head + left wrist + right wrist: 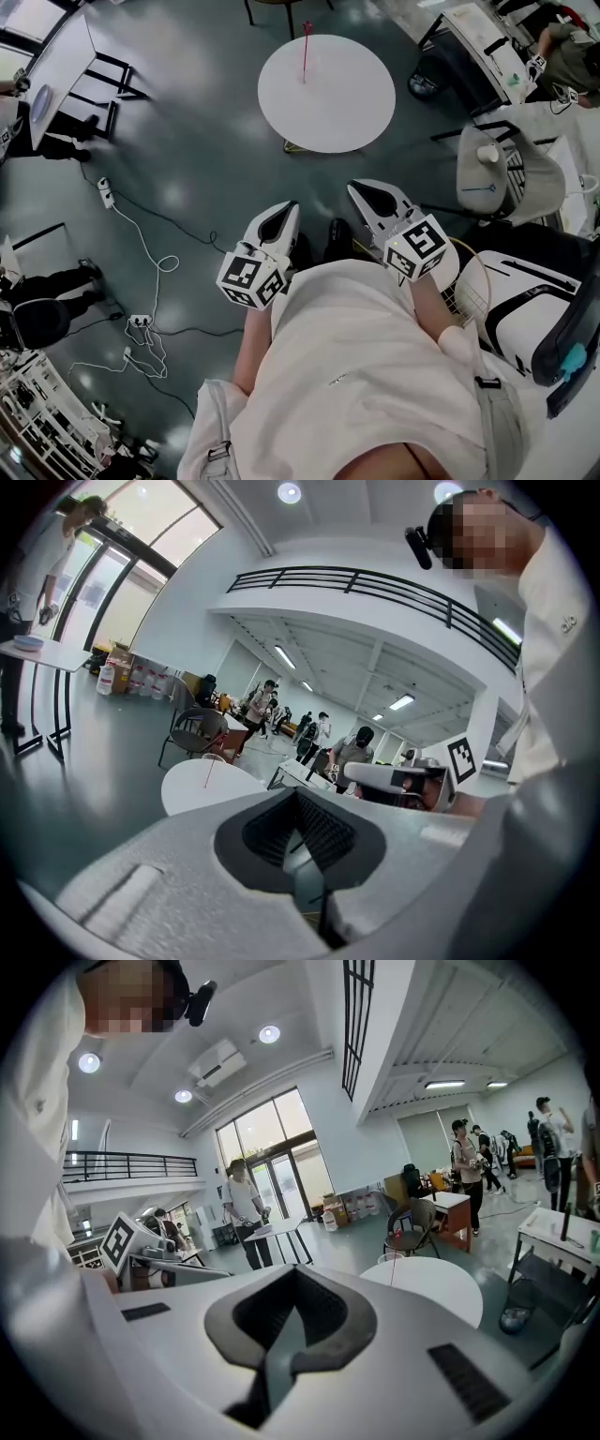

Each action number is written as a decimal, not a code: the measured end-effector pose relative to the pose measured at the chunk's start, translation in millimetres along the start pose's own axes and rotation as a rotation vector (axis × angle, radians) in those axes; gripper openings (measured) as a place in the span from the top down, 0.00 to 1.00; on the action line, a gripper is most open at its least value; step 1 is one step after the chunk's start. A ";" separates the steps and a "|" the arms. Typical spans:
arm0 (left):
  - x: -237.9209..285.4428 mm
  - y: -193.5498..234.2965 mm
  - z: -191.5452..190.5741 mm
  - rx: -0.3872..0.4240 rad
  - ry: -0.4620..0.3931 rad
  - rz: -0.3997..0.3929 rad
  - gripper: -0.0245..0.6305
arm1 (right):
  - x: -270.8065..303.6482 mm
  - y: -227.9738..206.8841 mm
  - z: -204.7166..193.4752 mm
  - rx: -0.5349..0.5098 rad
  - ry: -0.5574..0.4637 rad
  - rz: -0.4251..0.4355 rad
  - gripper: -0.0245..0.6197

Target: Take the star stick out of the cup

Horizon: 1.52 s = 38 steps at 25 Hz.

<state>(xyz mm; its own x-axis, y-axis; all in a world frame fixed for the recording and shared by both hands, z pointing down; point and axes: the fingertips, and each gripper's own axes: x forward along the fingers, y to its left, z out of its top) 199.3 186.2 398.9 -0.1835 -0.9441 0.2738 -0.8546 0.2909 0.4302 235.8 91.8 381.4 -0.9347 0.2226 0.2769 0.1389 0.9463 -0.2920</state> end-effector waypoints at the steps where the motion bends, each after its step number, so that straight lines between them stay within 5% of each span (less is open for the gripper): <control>1: -2.0 5.3 3.1 0.002 -0.004 -0.002 0.95 | 5.1 2.1 1.7 -0.002 0.002 -0.004 0.95; 10: -29.5 61.6 32.6 0.037 -0.064 -0.010 0.95 | 59.8 24.9 11.2 -0.028 0.021 -0.043 0.95; 24: -62.9 167.2 46.4 0.042 -0.020 -0.001 0.95 | 134.9 42.5 11.4 0.022 0.044 -0.161 0.95; 32: -44.9 185.2 42.7 0.022 0.018 -0.044 0.95 | 115.8 24.3 -5.5 0.075 0.077 -0.273 0.95; 38: -23.5 180.0 44.1 0.029 0.038 -0.056 0.95 | 117.7 5.1 -2.4 0.094 0.066 -0.279 0.95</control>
<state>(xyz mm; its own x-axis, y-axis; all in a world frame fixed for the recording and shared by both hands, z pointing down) 28.3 253.8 432.0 -0.1167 -0.9520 0.2830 -0.8767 0.2326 0.4210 127.2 123.4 414.7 -0.9088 -0.0254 0.4164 -0.1542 0.9479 -0.2787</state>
